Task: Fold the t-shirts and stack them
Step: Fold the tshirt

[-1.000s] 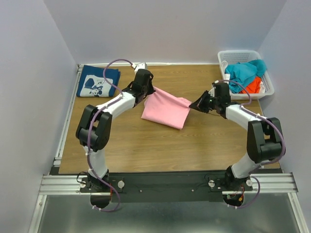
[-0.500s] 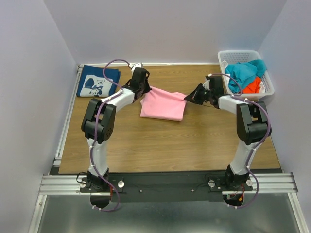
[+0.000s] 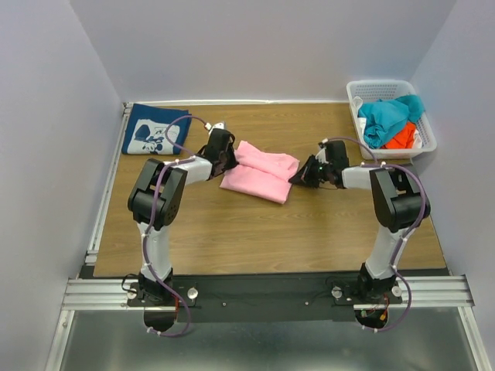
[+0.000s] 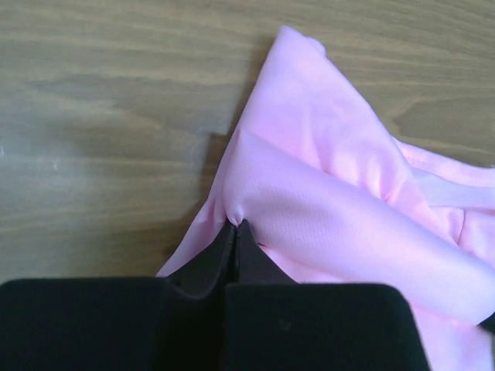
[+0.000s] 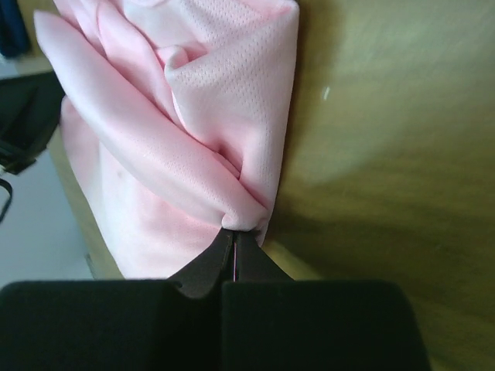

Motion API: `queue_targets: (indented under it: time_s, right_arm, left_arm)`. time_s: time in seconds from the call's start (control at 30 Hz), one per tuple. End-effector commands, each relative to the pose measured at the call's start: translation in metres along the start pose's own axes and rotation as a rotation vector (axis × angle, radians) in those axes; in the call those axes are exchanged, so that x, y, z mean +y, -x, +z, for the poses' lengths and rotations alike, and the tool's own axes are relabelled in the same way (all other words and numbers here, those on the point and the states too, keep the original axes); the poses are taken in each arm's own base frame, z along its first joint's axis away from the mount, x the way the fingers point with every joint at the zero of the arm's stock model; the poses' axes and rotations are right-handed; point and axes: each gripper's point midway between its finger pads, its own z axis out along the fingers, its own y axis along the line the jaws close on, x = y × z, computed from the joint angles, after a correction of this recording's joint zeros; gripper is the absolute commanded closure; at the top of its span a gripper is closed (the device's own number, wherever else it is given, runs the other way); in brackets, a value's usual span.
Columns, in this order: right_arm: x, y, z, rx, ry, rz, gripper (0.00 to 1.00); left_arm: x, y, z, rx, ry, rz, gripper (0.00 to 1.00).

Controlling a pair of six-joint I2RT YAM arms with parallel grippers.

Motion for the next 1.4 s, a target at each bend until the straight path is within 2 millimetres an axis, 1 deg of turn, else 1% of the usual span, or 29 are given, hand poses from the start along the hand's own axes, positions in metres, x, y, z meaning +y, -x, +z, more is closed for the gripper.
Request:
queue_targets:
  time_s: [0.0, 0.03, 0.07, 0.1, 0.13, 0.17, 0.2, 0.23, 0.27, 0.3, 0.33, 0.37, 0.4, 0.43, 0.47, 0.5, 0.57, 0.6, 0.67, 0.73, 0.9, 0.93, 1.0, 1.03, 1.13, 1.17, 1.23, 1.27, 1.37]
  right_arm:
    - [0.005, -0.041, -0.005, 0.046, -0.011, -0.056, 0.99]
    - [0.004, -0.048, -0.007, 0.05, -0.021, -0.056, 0.99]
    - [-0.006, -0.066, -0.011, 0.076, -0.045, -0.043, 0.99]
    - [0.003, -0.075, -0.017, 0.074, -0.036, -0.058, 0.99]
    - [0.001, -0.083, -0.022, 0.065, -0.054, -0.062, 0.99]
    - [-0.007, -0.106, -0.029, 0.097, -0.074, -0.052, 0.99]
    - [-0.007, -0.117, -0.035, 0.101, -0.078, -0.057, 0.99]
    - [0.006, -0.114, -0.048, 0.058, -0.049, -0.084, 0.99]
    - [0.009, -0.122, -0.055, 0.058, -0.042, -0.09, 0.99]
    - [0.017, -0.125, -0.071, 0.029, -0.011, -0.102, 0.99]
    - [0.022, -0.125, -0.078, 0.013, 0.005, -0.113, 0.99]
    - [0.029, -0.123, -0.087, -0.009, 0.024, -0.135, 0.99]
    - [0.034, -0.121, -0.094, -0.025, 0.035, -0.147, 0.99]
    - [0.048, -0.117, -0.108, -0.061, 0.065, -0.169, 0.99]
    - [0.053, -0.116, -0.114, -0.074, 0.077, -0.176, 0.99]
    - [0.055, -0.117, -0.12, -0.074, 0.081, -0.173, 0.99]
    - [0.074, -0.114, -0.134, -0.104, 0.145, -0.193, 0.99]
    - [0.08, -0.114, -0.14, -0.11, 0.167, -0.204, 0.99]
    - [0.092, -0.109, -0.149, -0.14, 0.197, -0.227, 0.99]
    - [0.102, -0.1, -0.154, -0.173, 0.211, -0.24, 0.99]
    - [0.109, -0.082, -0.154, -0.222, 0.187, -0.25, 0.99]
    - [0.104, -0.079, -0.148, -0.227, 0.157, -0.24, 0.99]
    - [0.106, -0.068, -0.145, -0.253, 0.135, -0.235, 0.99]
    - [0.099, -0.064, -0.139, -0.263, 0.099, -0.222, 0.99]
    - [0.092, -0.044, -0.128, -0.305, 0.023, -0.212, 0.99]
    - [0.09, -0.037, -0.125, -0.318, 0.005, -0.208, 0.99]
    - [0.089, -0.025, -0.113, -0.313, -0.028, -0.219, 0.99]
    - [0.089, -0.021, -0.109, -0.31, -0.036, -0.223, 0.99]
    - [0.083, -0.005, -0.089, -0.294, -0.079, -0.223, 0.99]
  left_arm:
    - [0.0, -0.02, -0.022, 0.028, -0.032, -0.012, 1.0]
    - [0.003, -0.029, -0.025, 0.045, -0.024, -0.013, 1.0]
    - [0.016, -0.052, -0.031, 0.083, -0.004, -0.015, 1.0]
    - [0.012, -0.056, -0.041, 0.082, -0.015, -0.024, 1.0]
    - [0.025, -0.081, -0.05, 0.123, 0.008, -0.022, 1.0]
    - [0.022, -0.081, -0.063, 0.108, -0.006, -0.028, 1.0]
    - [0.024, -0.088, -0.071, 0.106, 0.001, -0.031, 1.0]
    - [0.034, -0.112, -0.083, 0.144, 0.021, -0.03, 1.0]
    - [0.028, -0.106, -0.097, 0.112, -0.003, -0.028, 1.0]
    - [0.031, -0.106, -0.104, 0.096, 0.007, -0.027, 1.0]
    - [0.039, -0.116, -0.113, 0.111, 0.021, -0.02, 1.0]
    - [0.031, -0.1, -0.127, 0.062, -0.011, -0.026, 1.0]
    - [0.029, -0.094, -0.134, 0.039, -0.013, -0.029, 1.0]
    - [0.029, -0.089, -0.142, 0.019, -0.009, -0.026, 1.0]
    - [0.016, -0.07, -0.158, -0.043, -0.058, -0.033, 1.0]
    - [0.011, -0.062, -0.167, -0.077, -0.074, -0.038, 1.0]
    - [0.001, -0.049, -0.183, -0.132, -0.116, -0.044, 1.0]
    - [-0.001, -0.033, -0.197, -0.2, -0.125, -0.06, 1.0]
    - [-0.001, -0.016, -0.212, -0.269, -0.125, -0.073, 1.0]
    - [-0.001, -0.006, -0.219, -0.302, -0.118, -0.083, 1.0]
    - [-0.004, 0.0, -0.214, -0.307, -0.104, -0.082, 1.0]
    - [-0.007, 0.006, -0.213, -0.32, -0.104, -0.087, 1.0]
    - [-0.006, 0.009, -0.202, -0.318, -0.074, -0.081, 1.0]
    - [-0.006, 0.013, -0.199, -0.323, -0.063, -0.077, 1.0]
    - [-0.017, 0.031, -0.185, -0.342, -0.055, -0.078, 1.0]
    - [-0.014, 0.027, -0.172, -0.319, -0.03, -0.071, 1.0]
    - [-0.012, 0.032, -0.156, -0.312, 0.007, -0.07, 1.0]
    - [-0.015, 0.037, -0.158, -0.321, 0.005, -0.076, 1.0]
    - [-0.005, 0.034, -0.132, -0.292, 0.066, -0.074, 1.0]
